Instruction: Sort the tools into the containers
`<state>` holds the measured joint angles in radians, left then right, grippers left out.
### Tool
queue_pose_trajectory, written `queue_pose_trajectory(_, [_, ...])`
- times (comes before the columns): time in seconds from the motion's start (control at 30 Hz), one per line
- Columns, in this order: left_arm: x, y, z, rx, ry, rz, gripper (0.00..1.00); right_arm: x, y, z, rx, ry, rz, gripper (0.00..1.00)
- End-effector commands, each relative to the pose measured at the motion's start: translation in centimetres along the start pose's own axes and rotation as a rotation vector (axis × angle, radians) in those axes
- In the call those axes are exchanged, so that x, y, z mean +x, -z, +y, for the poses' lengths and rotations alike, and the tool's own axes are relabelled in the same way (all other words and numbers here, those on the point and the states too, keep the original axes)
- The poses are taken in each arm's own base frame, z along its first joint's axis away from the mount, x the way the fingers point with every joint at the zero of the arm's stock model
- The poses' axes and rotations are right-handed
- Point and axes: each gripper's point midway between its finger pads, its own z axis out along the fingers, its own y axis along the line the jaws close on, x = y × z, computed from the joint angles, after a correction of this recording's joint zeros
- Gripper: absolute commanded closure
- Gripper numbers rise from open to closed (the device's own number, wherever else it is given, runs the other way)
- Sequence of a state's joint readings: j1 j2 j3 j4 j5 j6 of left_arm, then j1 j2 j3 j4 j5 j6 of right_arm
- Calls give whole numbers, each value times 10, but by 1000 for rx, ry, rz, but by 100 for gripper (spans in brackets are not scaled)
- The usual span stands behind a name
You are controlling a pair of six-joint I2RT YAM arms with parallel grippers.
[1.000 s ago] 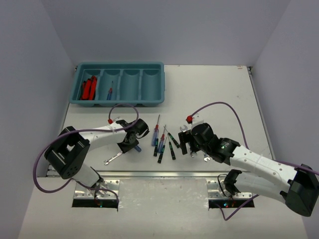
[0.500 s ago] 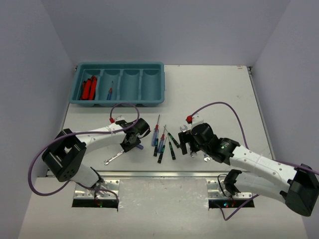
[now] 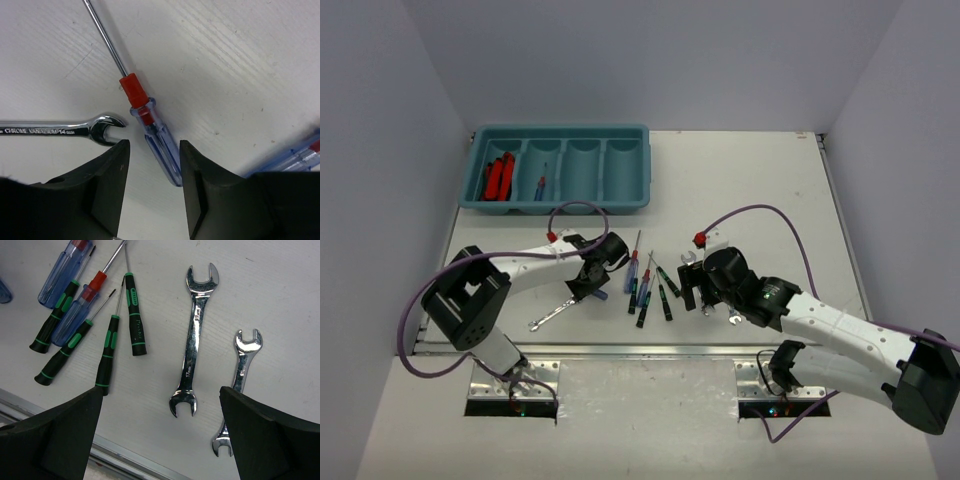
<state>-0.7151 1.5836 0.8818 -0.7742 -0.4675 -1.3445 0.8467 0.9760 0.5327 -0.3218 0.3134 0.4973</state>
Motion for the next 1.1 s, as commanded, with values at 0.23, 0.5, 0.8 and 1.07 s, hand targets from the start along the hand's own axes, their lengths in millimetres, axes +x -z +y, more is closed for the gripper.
queue_pose_trajectory(0.23, [19, -22, -15, 47, -50, 32, 88, -12, 1, -1, 6, -10, -53, 1])
queue_pose_trajectory(0.5, [-36, 20, -49, 212, -228, -166, 100, -11, 1, -2, 14, -6, -50, 1])
queue_pose_trajectory(0.8, [-197, 135, -40, 74, -357, -661, 100, -14, 4, -1, 5, -11, -67, 1])
queue_pose_trajectory(1.07, [-296, 151, -67, 153, -548, -827, 100, -19, 10, -3, -1, -20, -104, 1])
